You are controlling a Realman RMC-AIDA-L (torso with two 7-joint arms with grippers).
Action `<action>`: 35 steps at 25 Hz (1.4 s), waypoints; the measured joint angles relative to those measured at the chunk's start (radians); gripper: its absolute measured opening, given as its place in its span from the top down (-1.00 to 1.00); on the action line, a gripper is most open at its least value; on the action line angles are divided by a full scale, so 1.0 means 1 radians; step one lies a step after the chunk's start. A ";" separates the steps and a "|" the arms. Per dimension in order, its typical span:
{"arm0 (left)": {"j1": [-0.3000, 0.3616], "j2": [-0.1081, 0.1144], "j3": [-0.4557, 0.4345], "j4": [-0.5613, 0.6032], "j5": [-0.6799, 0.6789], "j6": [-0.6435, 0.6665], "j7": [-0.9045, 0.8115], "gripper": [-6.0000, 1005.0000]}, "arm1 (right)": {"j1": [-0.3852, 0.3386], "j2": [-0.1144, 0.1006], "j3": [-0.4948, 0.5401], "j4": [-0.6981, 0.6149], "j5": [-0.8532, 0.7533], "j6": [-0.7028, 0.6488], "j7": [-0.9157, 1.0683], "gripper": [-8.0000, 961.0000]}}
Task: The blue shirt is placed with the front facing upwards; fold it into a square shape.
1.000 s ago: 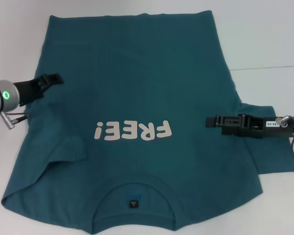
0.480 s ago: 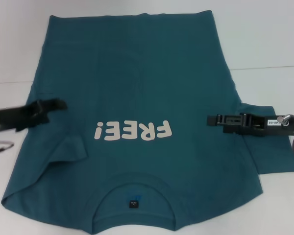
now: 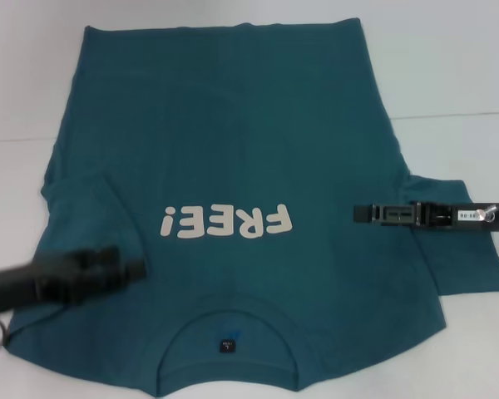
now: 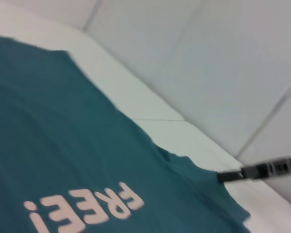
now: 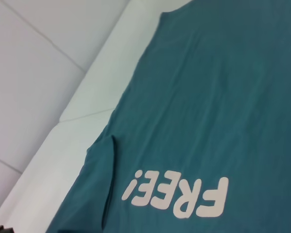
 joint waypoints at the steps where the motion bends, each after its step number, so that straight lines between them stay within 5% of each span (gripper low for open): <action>1: 0.020 -0.012 0.000 0.004 -0.003 0.007 0.048 -0.53 | -0.002 0.000 0.000 0.000 0.001 -0.004 -0.024 -0.89; 7: 0.097 -0.055 0.003 -0.016 -0.005 0.033 0.182 -0.53 | -0.010 0.005 0.000 0.000 0.003 -0.007 -0.115 -0.89; 15: 0.159 -0.059 -0.018 -0.062 -0.006 0.082 0.193 -0.53 | -0.022 0.025 0.001 0.001 0.003 0.004 -0.137 -0.89; 27: 0.155 -0.062 -0.049 -0.126 -0.009 0.084 0.138 -0.53 | -0.040 0.044 0.002 0.010 0.013 0.003 -0.158 -0.89; 35: 0.166 -0.063 -0.118 -0.141 -0.010 0.091 0.096 -0.53 | -0.121 0.035 0.046 0.015 0.231 -0.028 -0.185 -0.89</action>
